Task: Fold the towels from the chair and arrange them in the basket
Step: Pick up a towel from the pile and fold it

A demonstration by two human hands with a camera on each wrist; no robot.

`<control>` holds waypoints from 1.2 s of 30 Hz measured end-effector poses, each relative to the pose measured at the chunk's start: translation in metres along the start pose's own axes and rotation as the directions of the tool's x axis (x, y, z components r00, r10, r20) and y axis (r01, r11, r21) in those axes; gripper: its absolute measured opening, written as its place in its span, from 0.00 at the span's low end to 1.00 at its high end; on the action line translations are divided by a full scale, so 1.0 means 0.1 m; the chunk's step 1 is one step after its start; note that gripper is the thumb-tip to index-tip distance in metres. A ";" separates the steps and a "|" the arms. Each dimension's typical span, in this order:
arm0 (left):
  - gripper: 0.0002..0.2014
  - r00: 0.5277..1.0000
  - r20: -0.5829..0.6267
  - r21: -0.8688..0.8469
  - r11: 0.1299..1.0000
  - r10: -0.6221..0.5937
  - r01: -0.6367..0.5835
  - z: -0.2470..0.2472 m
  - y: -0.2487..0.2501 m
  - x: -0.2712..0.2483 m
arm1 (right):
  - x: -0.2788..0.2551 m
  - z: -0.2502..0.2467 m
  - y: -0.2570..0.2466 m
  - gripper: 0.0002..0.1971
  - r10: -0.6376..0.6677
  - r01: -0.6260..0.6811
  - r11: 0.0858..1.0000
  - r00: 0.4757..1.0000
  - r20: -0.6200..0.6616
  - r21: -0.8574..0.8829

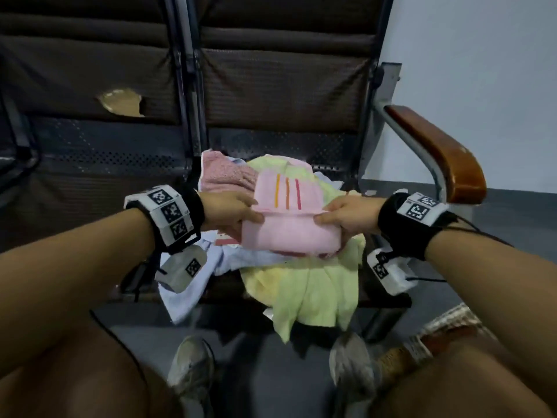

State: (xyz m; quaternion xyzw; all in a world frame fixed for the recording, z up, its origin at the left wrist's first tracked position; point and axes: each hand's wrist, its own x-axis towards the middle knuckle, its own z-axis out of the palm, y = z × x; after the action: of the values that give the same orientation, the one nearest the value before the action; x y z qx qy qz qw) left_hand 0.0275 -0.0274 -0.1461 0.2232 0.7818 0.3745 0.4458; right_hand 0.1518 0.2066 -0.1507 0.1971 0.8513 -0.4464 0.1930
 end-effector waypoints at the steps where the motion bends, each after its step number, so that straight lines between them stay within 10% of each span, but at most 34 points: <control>1: 0.16 0.998 0.046 0.003 0.999 -0.050 0.050 0.02 -0.06 -0.02 | 0.01 0.06 0.06 0.16 0.025 -0.026 1.000 0.999 0.048 0.017; 5: 0.14 0.990 0.088 0.013 0.994 -0.109 0.109 0.02 -0.12 0.01 | 0.09 0.13 0.17 0.14 0.080 -0.090 0.993 0.989 0.122 0.079; 11: 0.06 0.976 -0.212 -0.015 0.999 -0.052 0.050 -0.11 -0.18 0.46 | 0.38 0.04 0.09 0.05 0.108 -0.100 0.977 0.994 -0.034 0.187; 19: 0.07 0.731 -0.678 -0.064 0.985 0.074 -0.160 -0.24 -0.36 1.07 | 1.08 0.06 0.01 0.12 -0.044 0.139 0.980 0.846 -0.532 0.140; 24: 0.30 0.748 -0.660 -0.024 0.992 0.075 -0.121 -0.22 -0.42 1.16 | 1.14 0.15 -0.04 0.21 -0.125 0.116 0.992 0.810 -0.572 -0.052; 27: 0.13 0.716 -0.642 0.165 0.962 0.273 -0.219 -0.15 -0.46 1.02 | 0.88 0.28 -0.01 0.09 -0.372 0.262 0.921 0.809 -0.455 -0.287; 30: 0.06 0.842 -0.422 0.190 0.941 0.336 -0.280 -0.01 -0.54 0.83 | 0.67 0.39 0.16 0.11 -0.404 0.297 0.871 0.886 -0.227 -0.392; 36: 0.39 0.899 -0.192 0.624 0.756 0.393 -0.197 0.23 -0.68 0.69 | 0.54 0.34 0.45 0.23 -0.323 0.236 0.839 0.941 -0.099 -0.491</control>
State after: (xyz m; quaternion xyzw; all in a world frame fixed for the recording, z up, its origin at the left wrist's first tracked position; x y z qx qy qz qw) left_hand 0.0121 -0.0137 -0.2433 0.4106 0.8730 0.2093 0.1593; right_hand 0.1341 0.2102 -0.2264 0.0564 0.9674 -0.2295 0.0912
